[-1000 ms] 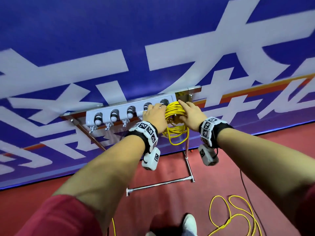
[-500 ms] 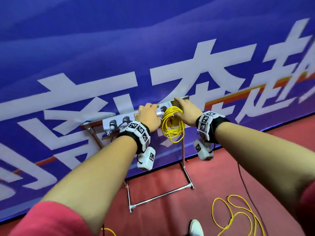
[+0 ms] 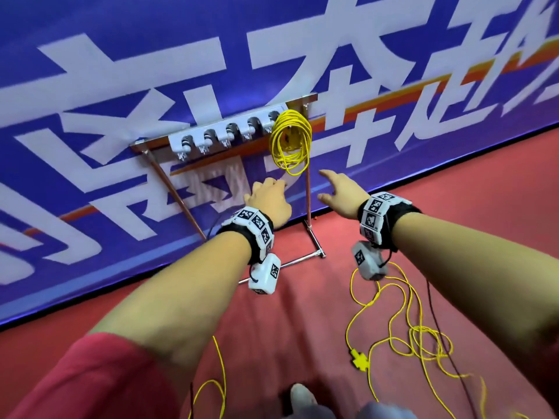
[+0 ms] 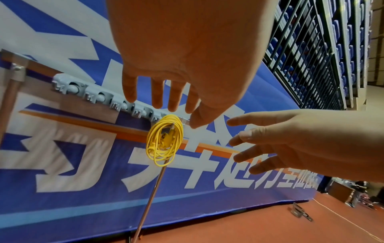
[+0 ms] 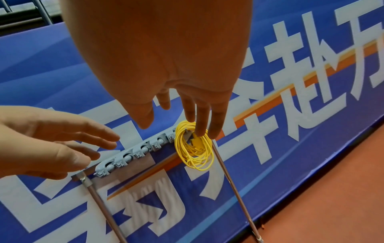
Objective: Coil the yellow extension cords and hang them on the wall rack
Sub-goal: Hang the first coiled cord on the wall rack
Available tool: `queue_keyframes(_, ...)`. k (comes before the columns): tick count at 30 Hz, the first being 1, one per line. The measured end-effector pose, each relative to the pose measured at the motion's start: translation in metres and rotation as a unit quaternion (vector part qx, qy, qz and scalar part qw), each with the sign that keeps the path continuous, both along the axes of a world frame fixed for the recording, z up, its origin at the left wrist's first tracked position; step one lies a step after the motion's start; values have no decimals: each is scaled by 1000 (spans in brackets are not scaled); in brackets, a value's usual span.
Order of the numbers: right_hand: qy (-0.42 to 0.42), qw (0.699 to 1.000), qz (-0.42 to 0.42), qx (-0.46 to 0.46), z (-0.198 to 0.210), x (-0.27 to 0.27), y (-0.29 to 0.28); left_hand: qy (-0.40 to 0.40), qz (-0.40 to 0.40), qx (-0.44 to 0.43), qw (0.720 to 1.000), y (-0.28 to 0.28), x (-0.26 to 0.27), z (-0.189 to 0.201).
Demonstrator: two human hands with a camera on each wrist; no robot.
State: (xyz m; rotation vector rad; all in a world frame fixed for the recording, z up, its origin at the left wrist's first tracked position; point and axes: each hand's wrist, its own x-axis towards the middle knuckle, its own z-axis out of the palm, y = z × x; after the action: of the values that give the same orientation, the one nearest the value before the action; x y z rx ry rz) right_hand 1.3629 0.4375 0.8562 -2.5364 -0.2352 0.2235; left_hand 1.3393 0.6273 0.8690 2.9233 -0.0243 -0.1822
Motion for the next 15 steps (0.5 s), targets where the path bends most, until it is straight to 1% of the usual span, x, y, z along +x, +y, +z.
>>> queue_keyframes(4, 4, 1000, 3, -12, -11, -56, -24, 15, 12, 10, 1000, -20, -58, -9)
queue_keyframes(8, -9, 1000, 14, -8, -6, -124, -53, -10, 32, 4, 999, -45, -134, -1)
queue_keyframes(11, -16, 1000, 23, 8, 2, -190, -76, -26, 53, 0, 998, -68, -202, 3)
queue_keyframes(15, -18, 999, 29, 9, 4, -279, -115, -16, 57, -12, 998, -107, -285, 9)
